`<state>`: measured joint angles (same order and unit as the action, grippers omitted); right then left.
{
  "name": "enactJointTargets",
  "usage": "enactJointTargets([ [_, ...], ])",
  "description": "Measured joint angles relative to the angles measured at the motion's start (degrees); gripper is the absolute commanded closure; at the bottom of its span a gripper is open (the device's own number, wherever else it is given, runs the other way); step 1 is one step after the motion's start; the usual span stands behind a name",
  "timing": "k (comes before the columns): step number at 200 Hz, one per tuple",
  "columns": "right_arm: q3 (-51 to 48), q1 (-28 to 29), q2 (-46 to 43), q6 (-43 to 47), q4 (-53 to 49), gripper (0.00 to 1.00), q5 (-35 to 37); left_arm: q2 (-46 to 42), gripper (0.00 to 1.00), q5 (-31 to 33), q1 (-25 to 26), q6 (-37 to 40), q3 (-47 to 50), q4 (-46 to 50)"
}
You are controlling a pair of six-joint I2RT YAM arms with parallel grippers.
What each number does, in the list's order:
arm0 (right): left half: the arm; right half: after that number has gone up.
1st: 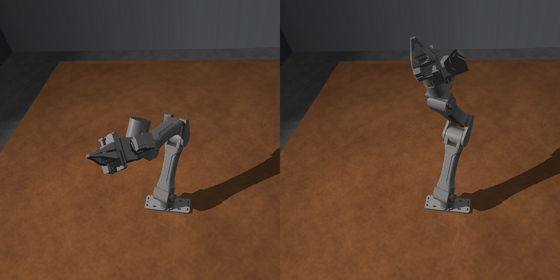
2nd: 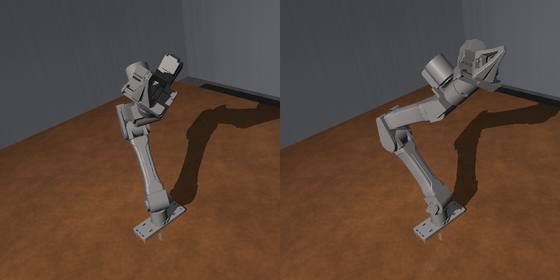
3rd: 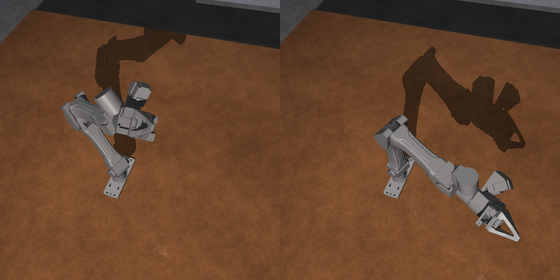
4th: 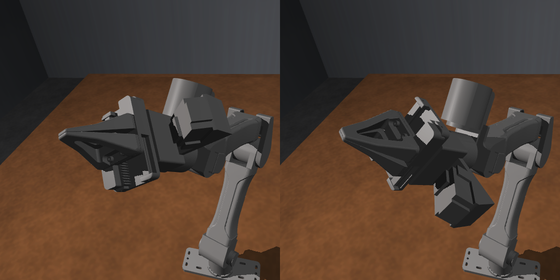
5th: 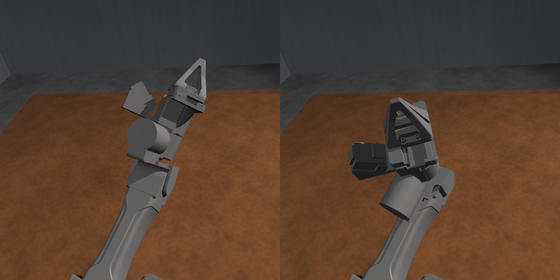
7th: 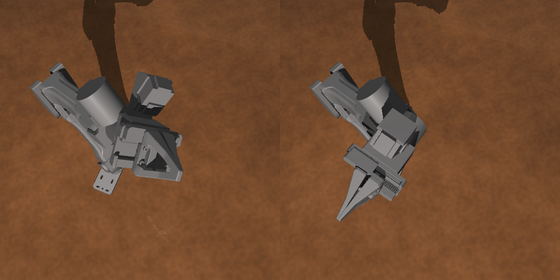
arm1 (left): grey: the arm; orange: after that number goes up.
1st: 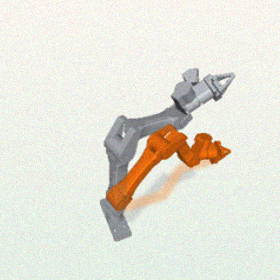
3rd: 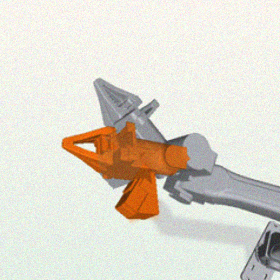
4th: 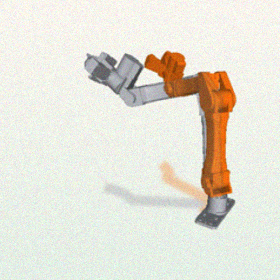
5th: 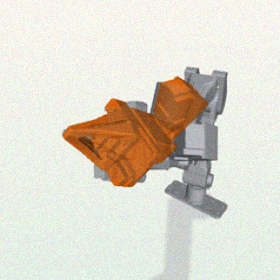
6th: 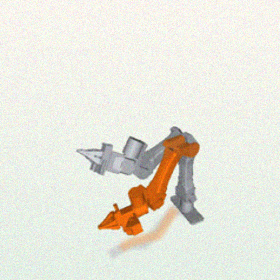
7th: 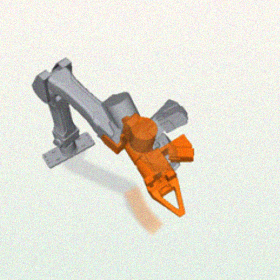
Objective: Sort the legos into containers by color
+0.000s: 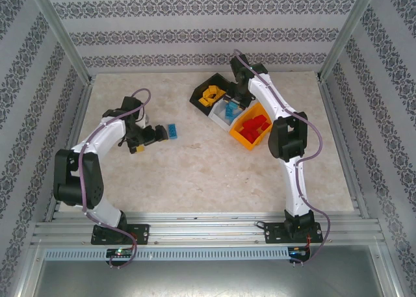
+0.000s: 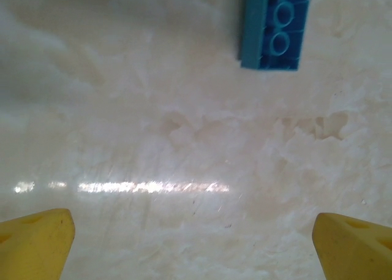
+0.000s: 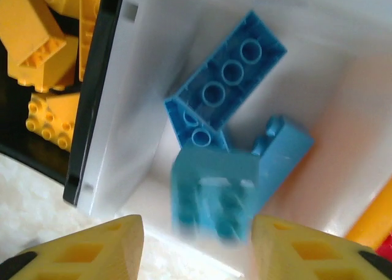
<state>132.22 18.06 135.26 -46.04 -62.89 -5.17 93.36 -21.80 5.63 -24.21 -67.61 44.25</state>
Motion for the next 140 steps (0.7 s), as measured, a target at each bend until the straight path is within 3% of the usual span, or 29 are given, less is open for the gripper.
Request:
enactJointTargets([
  [33, -2.5, 0.1, -1.5, 1.1, 0.9, 0.43, -0.2, 6.2, 0.01, 2.7, 1.9, 1.5, -7.7, 0.8],
  [115, -47.9, 3.1, -37.0, -1.4, 11.7, 0.43, -1.9, 24.0, 0.14, 9.0, 7.5, 4.4, -20.8, 2.2],
  [140, -56.3, 5.5, -43.7, -3.3, 13.7, 0.43, -2.0, 27.4, 0.27, 9.9, 9.0, 4.6, -24.3, 3.0],
])
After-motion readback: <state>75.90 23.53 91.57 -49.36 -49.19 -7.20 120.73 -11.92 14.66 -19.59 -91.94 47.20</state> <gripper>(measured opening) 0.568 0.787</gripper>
